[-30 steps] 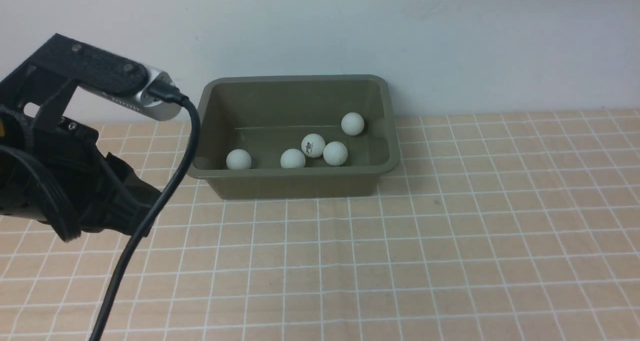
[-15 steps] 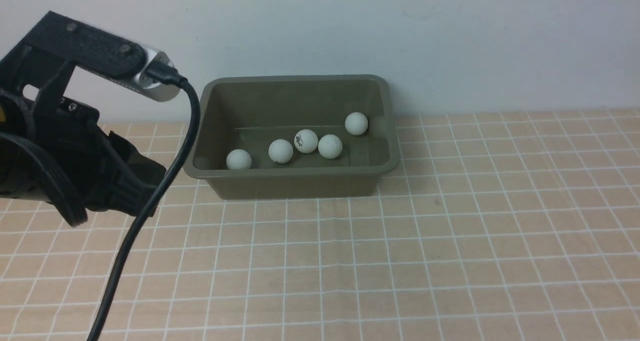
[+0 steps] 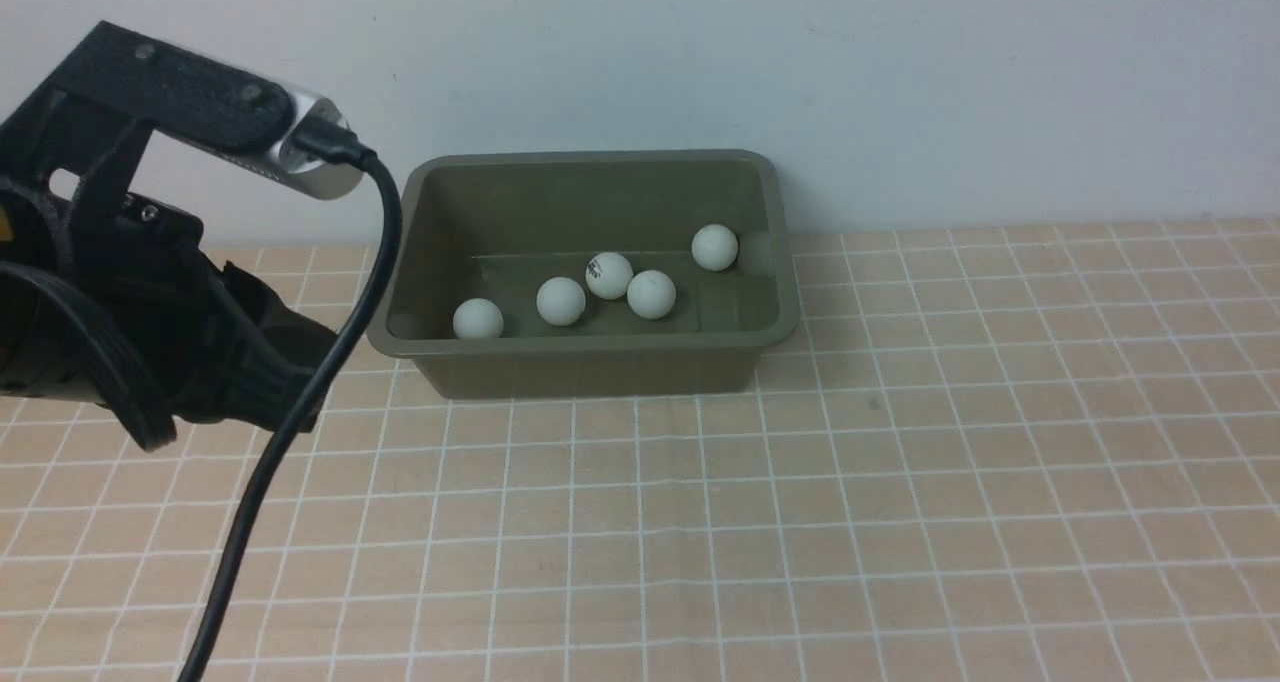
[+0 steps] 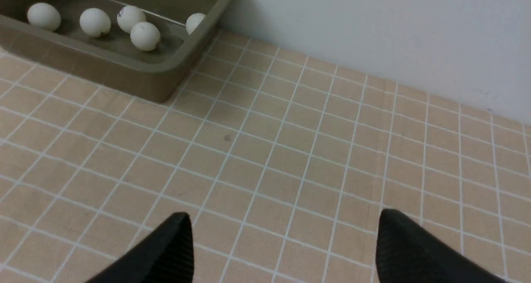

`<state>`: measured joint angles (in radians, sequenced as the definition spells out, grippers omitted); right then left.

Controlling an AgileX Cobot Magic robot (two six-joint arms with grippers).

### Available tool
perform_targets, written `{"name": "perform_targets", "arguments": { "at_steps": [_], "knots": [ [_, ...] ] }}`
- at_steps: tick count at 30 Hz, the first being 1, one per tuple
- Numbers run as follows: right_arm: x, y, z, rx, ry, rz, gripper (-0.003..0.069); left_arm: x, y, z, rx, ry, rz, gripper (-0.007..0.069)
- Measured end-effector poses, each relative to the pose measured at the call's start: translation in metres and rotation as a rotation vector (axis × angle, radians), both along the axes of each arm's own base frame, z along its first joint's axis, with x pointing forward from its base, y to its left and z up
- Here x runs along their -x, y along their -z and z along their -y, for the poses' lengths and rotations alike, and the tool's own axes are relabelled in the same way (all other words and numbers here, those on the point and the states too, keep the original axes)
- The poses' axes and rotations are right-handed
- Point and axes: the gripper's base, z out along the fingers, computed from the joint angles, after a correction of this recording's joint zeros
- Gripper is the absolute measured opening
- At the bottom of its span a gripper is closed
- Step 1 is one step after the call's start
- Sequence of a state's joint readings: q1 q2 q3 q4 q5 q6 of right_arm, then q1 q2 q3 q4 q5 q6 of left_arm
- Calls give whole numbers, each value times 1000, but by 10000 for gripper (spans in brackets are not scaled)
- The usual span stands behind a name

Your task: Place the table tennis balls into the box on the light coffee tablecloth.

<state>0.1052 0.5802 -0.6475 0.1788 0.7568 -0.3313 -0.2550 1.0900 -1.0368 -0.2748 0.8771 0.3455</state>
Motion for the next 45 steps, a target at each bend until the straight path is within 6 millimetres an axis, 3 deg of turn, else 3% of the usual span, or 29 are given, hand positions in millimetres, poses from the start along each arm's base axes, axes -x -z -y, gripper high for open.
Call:
{"name": "perform_targets", "arguments": {
  "at_steps": [3,13,45],
  "knots": [
    [12,24,2,15,-4,28,536,0,0,0,0,0,-1,24],
    [25,65,3,-10,6,36,536,0,0,0,4,1,-5,24],
    [30,76,2,3,-15,-81,534,1,0,1,8,13,-4,24]
  ]
}}
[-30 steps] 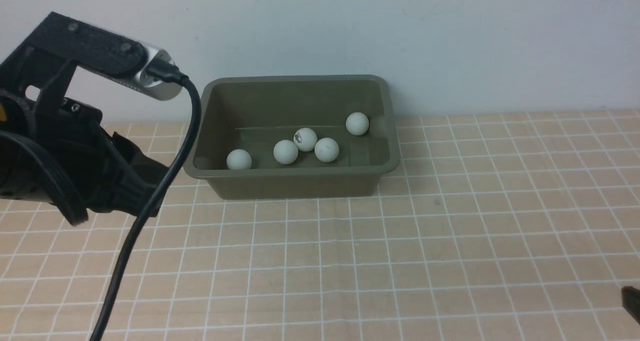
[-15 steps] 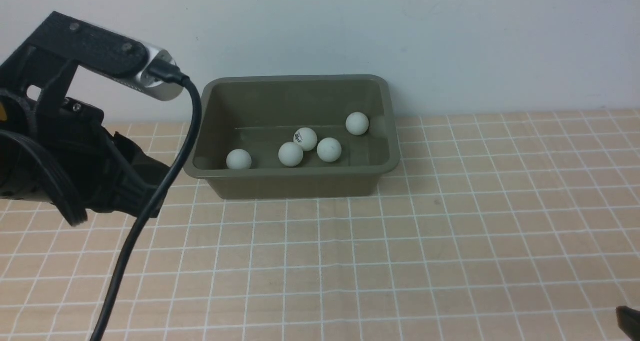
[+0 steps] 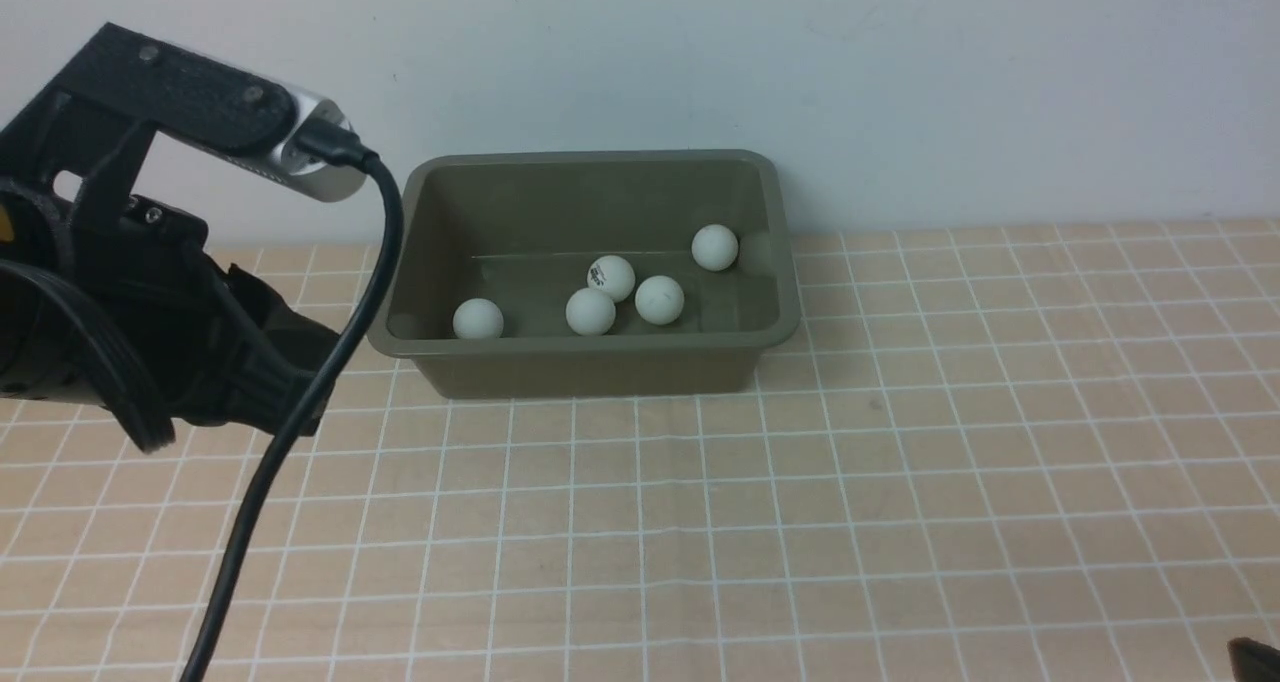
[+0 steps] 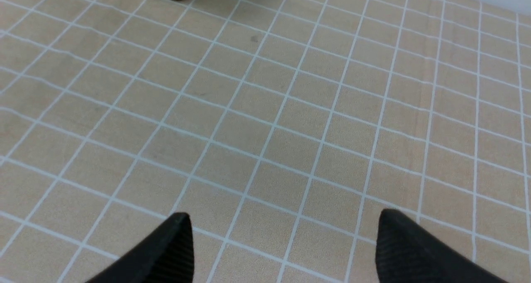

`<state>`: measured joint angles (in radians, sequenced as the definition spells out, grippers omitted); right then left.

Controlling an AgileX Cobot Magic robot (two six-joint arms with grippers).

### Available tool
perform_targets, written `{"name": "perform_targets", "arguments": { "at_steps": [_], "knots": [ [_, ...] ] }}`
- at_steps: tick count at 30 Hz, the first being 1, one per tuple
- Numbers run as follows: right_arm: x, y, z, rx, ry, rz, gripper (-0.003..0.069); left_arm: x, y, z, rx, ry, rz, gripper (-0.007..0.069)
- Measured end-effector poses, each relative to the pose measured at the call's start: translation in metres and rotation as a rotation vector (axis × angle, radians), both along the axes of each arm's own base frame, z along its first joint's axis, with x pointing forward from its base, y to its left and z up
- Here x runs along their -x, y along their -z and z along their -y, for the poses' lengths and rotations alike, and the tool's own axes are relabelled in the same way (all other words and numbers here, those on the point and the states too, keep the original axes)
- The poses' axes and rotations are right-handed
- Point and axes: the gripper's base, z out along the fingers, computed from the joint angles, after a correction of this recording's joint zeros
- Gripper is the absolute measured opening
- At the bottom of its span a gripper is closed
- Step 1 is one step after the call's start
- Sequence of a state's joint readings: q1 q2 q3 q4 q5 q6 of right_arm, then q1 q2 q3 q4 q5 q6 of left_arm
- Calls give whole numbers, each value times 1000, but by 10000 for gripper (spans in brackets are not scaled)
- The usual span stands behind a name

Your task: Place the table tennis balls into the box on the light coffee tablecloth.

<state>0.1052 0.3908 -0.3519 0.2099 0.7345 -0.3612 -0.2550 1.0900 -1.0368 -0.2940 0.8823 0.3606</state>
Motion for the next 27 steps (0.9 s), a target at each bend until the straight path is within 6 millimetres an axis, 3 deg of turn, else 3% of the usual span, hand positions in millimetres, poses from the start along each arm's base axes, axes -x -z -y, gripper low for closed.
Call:
{"name": "perform_targets", "arguments": {
  "at_steps": [23,27],
  "knots": [
    [0,0,0,-1,0,3,534,0,0,0,-2,2,-6,24],
    [-5,-10,-1,-64,22,112,534,0,0,0,-2,2,-6,24]
  ]
}}
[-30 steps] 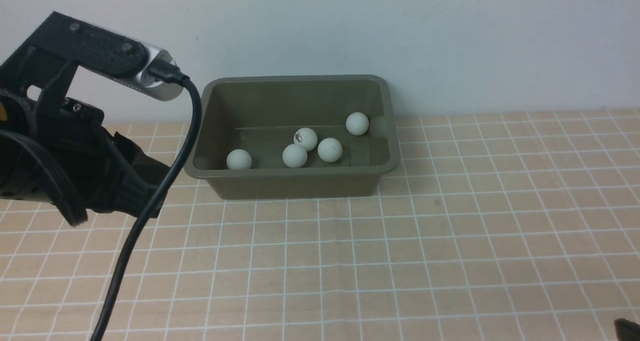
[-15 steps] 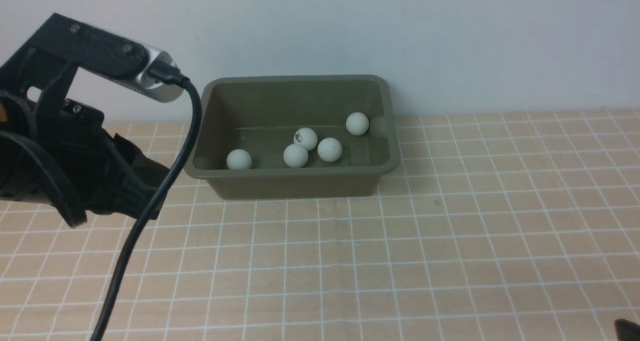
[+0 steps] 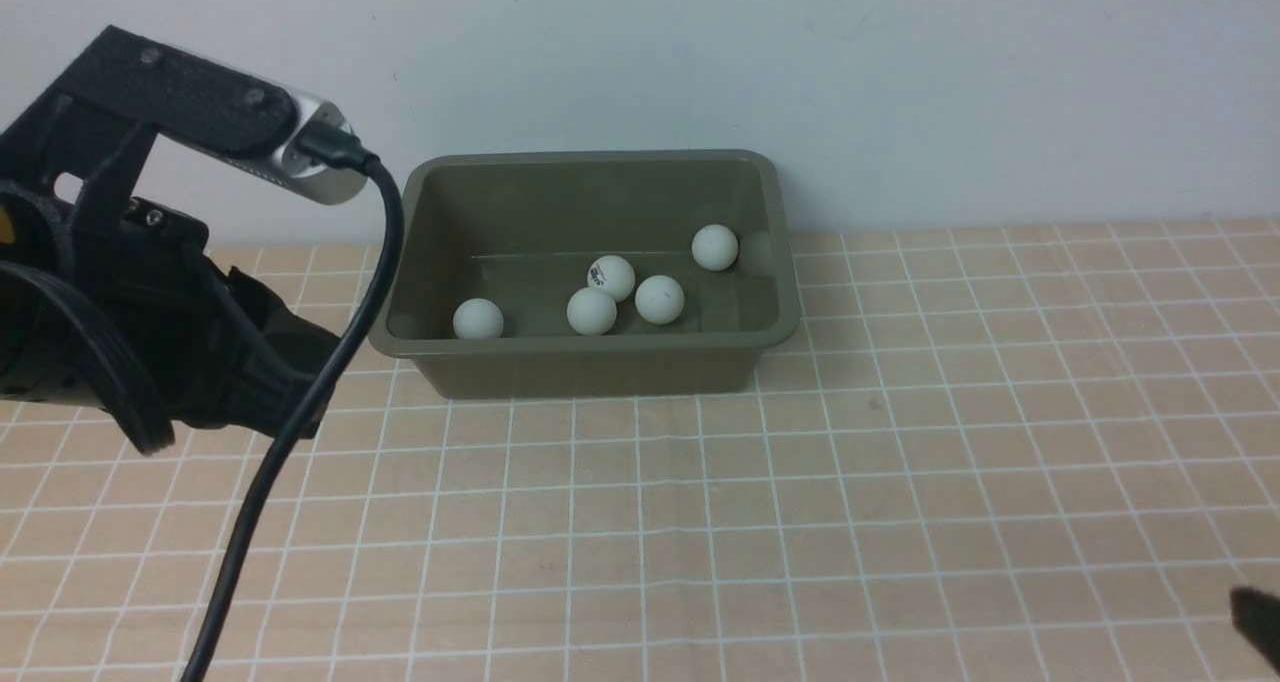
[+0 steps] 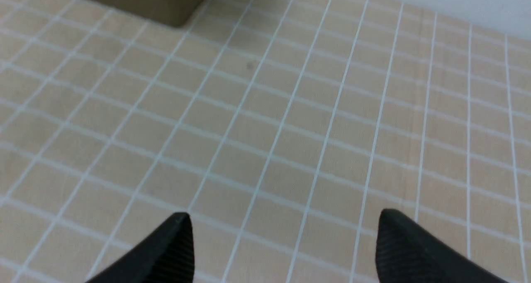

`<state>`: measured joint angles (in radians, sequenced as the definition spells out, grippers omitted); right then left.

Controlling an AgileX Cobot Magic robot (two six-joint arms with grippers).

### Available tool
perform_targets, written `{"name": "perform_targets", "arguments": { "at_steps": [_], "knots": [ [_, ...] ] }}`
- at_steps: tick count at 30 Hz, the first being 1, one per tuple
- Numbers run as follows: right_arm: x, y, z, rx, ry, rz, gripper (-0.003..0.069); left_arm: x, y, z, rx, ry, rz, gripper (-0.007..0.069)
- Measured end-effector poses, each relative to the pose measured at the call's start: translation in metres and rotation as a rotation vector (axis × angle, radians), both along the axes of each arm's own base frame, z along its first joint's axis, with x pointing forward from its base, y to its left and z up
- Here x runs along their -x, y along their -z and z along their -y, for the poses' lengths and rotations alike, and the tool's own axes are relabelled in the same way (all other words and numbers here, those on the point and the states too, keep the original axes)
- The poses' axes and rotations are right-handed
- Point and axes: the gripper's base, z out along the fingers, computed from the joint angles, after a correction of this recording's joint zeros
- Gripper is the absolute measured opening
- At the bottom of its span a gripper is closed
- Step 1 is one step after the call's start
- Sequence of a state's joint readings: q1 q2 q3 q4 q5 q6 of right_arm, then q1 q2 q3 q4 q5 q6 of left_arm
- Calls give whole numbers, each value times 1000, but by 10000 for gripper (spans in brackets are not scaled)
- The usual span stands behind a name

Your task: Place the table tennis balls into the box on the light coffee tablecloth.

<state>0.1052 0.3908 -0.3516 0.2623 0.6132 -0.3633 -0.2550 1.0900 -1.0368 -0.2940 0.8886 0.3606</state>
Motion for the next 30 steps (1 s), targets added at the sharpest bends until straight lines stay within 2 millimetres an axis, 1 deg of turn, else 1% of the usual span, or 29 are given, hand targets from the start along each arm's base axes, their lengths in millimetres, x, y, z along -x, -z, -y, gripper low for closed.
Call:
{"name": "perform_targets", "arguments": {
  "at_steps": [2,4,7,9,15,22,27,30],
  "knots": [
    [-6,-15,1,-89,43,156,534,0,0,0,0,0,0,24],
    [-8,-24,2,-152,76,247,534,0,0,0,0,0,0,24],
    [-10,-34,5,-250,123,345,534,0,0,0,0,0,0,24],
    [-11,-38,7,-277,144,389,534,0,0,0,0,0,0,24],
    [-11,-46,11,-285,180,483,534,0,0,0,0,0,0,24],
    [-1,-55,14,-302,194,586,534,0,0,0,2,0,0,24],
    [10,-55,13,-299,163,584,534,0,0,0,3,0,0,24],
    [18,-50,11,-295,137,568,534,0,0,0,3,0,0,24]
  ]
}}
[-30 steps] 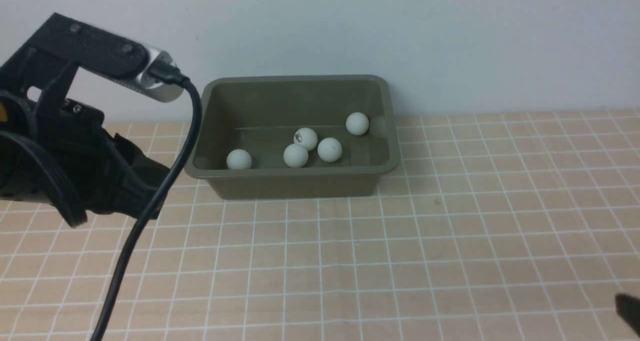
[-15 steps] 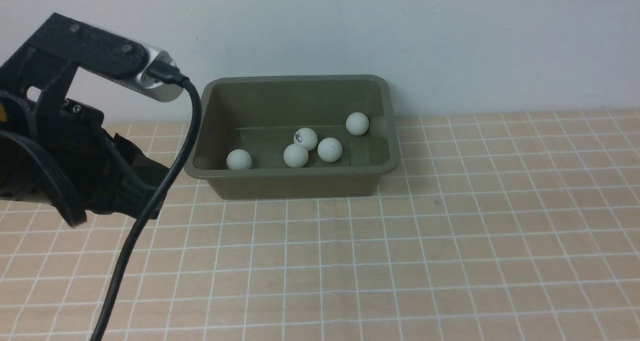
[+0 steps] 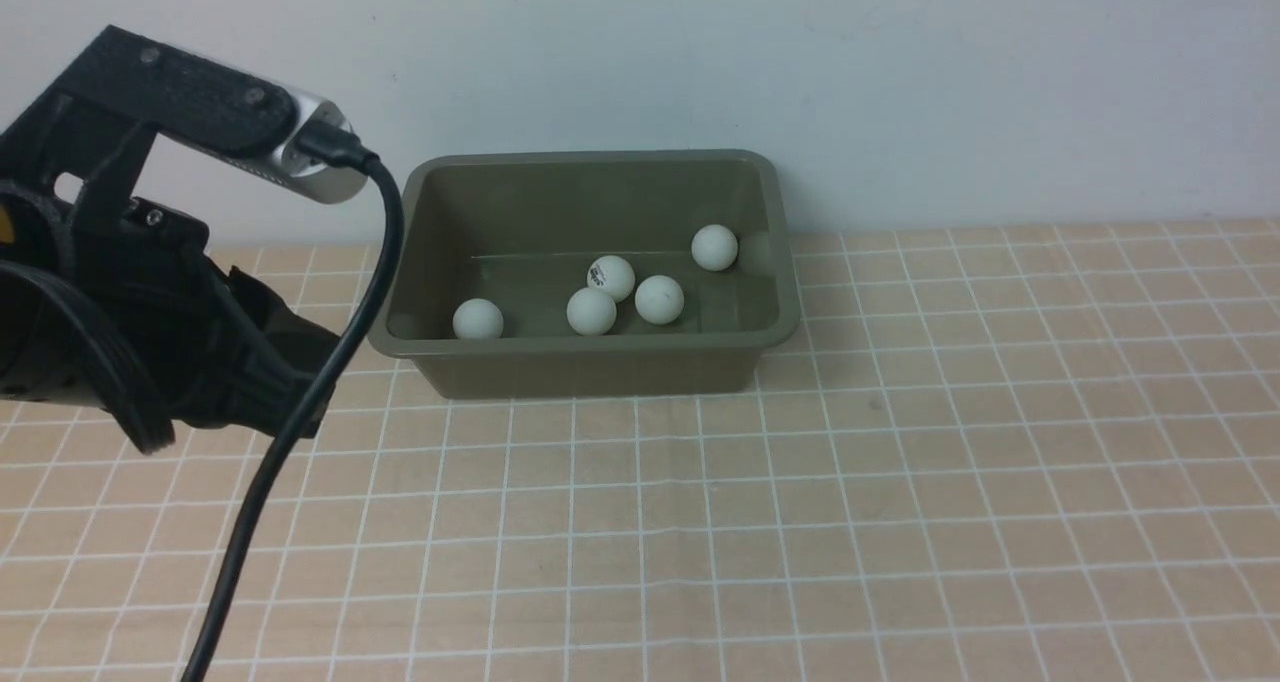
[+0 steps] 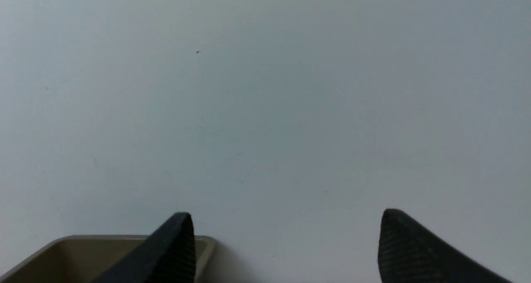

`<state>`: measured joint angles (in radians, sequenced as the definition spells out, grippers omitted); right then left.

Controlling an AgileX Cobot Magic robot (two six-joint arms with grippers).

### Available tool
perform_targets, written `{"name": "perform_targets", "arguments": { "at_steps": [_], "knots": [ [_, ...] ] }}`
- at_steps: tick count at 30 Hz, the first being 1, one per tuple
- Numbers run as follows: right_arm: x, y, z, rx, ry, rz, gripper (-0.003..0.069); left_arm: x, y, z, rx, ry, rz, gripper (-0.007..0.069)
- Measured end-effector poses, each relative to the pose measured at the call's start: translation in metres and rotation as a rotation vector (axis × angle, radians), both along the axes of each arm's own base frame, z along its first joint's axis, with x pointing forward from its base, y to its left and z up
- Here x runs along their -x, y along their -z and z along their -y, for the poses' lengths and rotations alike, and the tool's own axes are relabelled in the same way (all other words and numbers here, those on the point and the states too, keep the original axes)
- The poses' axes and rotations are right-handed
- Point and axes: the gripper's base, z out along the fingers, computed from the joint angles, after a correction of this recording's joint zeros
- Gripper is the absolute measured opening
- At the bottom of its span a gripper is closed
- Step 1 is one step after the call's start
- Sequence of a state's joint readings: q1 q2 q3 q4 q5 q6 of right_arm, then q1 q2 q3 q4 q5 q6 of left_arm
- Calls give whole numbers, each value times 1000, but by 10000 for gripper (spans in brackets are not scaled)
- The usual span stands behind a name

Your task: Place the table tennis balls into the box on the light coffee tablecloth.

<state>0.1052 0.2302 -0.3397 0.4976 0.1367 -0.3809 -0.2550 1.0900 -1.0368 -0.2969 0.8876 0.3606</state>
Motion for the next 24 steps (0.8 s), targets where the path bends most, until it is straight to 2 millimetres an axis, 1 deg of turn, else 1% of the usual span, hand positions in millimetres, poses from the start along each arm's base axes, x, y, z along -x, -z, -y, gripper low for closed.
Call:
{"name": "perform_targets", "arguments": {
  "at_steps": [6,10,14,15,16,24],
  "knots": [
    [12,10,0,12,-14,21,534,0,0,0,0,0,1,24],
    [16,19,0,54,-6,27,534,0,0,0,0,0,1,24],
    [11,45,0,107,-4,-43,534,0,0,0,0,0,1,24],
    [11,45,-1,107,-5,-45,534,0,0,0,0,0,1,24],
    [9,55,-1,114,-9,-79,534,0,0,0,0,0,1,24],
    [4,98,-3,138,-30,-230,534,0,0,0,0,0,1,24]
  ]
}}
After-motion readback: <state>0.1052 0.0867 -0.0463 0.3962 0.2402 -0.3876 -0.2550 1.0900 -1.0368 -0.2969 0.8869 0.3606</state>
